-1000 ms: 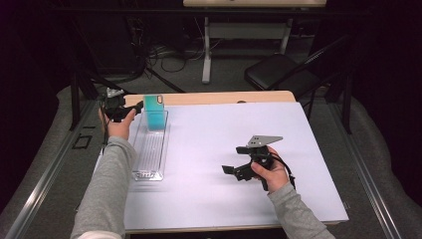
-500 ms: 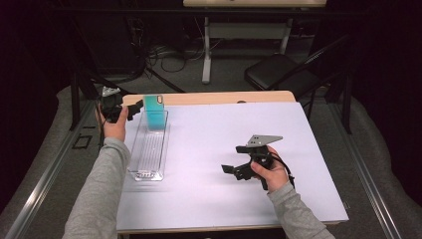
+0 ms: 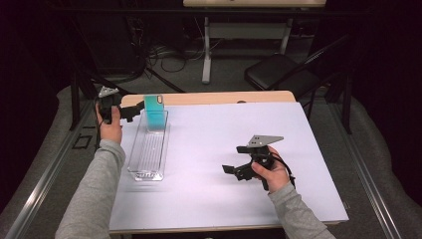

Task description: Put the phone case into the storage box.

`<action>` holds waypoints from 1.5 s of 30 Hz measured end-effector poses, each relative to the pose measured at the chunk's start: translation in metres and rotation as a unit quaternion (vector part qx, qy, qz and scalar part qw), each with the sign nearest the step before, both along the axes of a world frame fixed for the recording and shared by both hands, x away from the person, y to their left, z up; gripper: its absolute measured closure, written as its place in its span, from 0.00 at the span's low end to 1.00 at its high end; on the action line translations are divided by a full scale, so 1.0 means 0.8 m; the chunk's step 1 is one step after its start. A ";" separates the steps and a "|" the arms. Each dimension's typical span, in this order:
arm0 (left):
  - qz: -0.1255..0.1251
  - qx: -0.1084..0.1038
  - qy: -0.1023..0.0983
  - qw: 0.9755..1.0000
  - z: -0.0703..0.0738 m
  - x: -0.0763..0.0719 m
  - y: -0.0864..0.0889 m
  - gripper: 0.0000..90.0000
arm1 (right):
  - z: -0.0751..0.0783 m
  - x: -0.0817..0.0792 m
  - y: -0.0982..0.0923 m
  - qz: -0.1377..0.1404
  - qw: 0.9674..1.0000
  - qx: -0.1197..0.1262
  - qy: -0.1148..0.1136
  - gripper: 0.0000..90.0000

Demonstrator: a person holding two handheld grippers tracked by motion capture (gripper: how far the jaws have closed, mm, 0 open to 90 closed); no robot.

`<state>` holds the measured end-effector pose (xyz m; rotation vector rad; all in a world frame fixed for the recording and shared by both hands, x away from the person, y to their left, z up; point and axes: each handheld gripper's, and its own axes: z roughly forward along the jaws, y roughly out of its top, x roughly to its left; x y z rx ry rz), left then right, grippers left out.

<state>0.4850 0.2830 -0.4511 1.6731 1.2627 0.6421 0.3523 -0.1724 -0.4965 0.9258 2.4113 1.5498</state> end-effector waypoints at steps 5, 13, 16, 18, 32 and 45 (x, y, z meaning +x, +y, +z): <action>-0.009 -0.003 -0.003 1.000 0.005 -0.009 -0.005 0.00 | 0.001 0.000 -0.001 -0.001 1.000 0.002 -0.002 0.06; -0.040 -0.004 -0.007 0.999 0.015 -0.027 -0.017 0.00 | 0.000 0.001 0.002 0.004 1.000 0.003 -0.001 0.06; -0.053 -0.004 -0.007 0.999 0.020 -0.034 -0.020 0.00 | 0.001 0.001 0.002 0.004 1.000 0.005 0.000 0.06; -0.061 -0.010 -0.005 0.998 0.023 -0.039 -0.022 0.00 | 0.001 0.001 0.001 0.004 1.000 0.005 0.000 0.06; -0.111 -0.001 -0.021 0.994 0.039 -0.073 -0.046 0.00 | 0.002 0.001 0.002 0.004 1.000 0.005 -0.001 0.06; -0.146 -0.013 -0.022 0.989 0.041 -0.110 -0.058 0.00 | 0.006 -0.005 0.001 -0.001 1.000 -0.003 -0.009 0.06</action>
